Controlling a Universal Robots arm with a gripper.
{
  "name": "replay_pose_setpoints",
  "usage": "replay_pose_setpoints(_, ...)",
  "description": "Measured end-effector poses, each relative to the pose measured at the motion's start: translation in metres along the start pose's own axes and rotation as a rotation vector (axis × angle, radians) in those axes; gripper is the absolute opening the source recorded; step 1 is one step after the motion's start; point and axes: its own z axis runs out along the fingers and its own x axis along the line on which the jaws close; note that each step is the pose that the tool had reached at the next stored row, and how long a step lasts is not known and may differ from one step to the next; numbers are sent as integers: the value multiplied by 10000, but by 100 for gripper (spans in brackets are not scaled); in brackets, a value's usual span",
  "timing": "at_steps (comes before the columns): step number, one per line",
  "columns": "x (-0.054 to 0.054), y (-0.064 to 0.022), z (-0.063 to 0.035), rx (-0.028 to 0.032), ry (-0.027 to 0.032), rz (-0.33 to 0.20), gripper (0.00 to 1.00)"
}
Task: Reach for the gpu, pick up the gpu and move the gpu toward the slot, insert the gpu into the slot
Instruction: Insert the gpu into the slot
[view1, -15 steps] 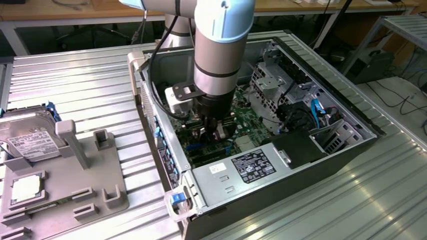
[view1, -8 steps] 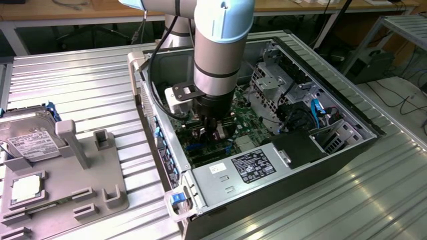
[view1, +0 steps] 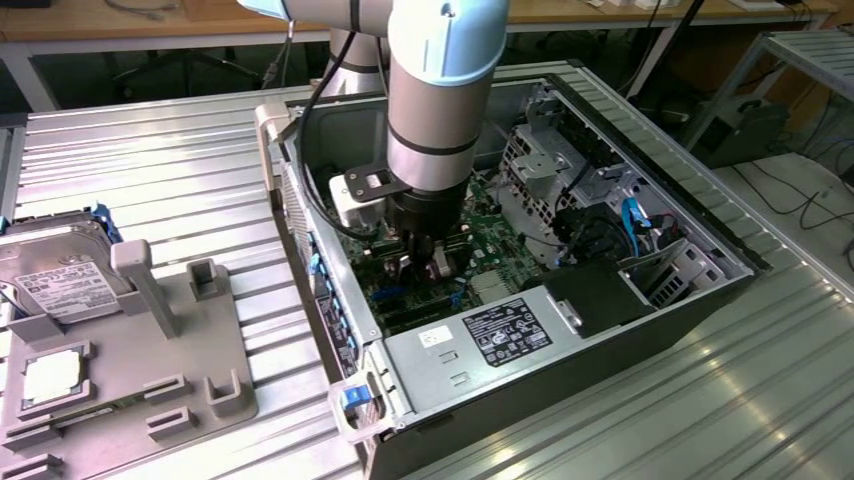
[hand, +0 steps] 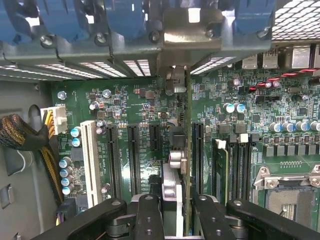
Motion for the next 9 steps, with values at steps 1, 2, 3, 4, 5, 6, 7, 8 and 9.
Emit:
replay_pose_setpoints(1,-1,0,0,1,-1,-12,29)
replay_pose_setpoints(2,-3,0,0,0,-2,-24,29)
replay_pose_setpoints(3,-4,0,0,0,-3,-37,29)
replay_pose_setpoints(4,-5,0,0,0,-4,-51,29)
replay_pose_setpoints(5,-6,0,1,0,-5,-63,29)
replay_pose_setpoints(6,-8,0,1,0,-6,-77,29)
replay_pose_setpoints(7,-9,0,1,0,-7,-88,29)
replay_pose_setpoints(8,-10,0,1,-1,-7,-100,29)
replay_pose_setpoints(9,-11,0,1,-1,-8,-109,29)
